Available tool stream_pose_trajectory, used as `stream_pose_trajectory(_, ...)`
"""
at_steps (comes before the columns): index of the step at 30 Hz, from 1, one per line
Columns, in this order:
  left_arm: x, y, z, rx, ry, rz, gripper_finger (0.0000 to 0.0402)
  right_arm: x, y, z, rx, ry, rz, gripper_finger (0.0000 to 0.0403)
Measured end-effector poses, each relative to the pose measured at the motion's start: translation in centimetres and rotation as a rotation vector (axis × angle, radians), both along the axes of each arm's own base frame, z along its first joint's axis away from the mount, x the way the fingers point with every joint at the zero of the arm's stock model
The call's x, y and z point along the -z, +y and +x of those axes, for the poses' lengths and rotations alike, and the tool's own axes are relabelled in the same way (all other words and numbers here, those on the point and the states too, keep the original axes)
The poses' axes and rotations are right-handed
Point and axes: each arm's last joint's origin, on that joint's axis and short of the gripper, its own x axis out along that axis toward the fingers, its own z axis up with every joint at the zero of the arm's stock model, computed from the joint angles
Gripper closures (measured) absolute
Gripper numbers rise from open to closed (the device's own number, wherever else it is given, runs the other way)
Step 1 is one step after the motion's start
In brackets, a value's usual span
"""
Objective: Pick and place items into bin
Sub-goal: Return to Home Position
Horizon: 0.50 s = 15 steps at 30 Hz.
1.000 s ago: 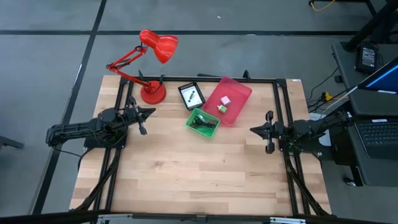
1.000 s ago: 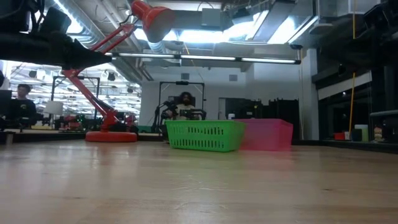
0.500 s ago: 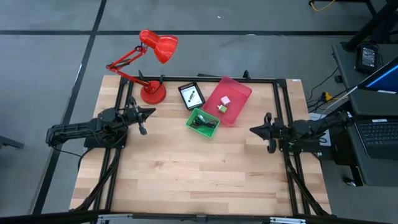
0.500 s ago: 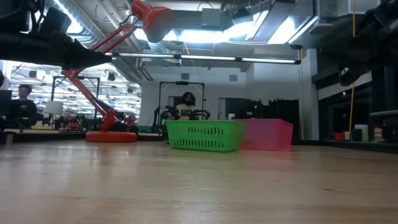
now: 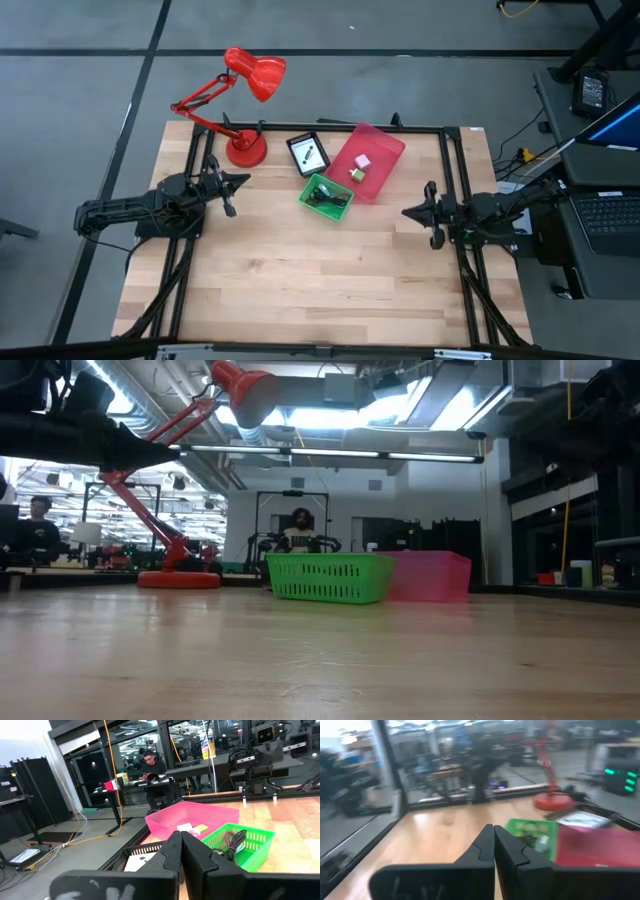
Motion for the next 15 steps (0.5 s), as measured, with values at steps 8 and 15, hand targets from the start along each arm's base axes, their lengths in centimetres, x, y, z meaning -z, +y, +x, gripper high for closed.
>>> stream_pose_trajectory(8, 0.01, 0.00, 0.01, 0.000, 0.001, 0.000, 0.0398, 0.03, 0.34, -0.26, -0.242, -0.013, -0.065, 0.0402)
stream_pose_trajectory(15, 0.01, 0.00, 0.01, 0.000, 0.002, 0.000, 0.0398, 0.27, 0.18, -0.13, -0.311, 0.008, -0.101, 0.0402)
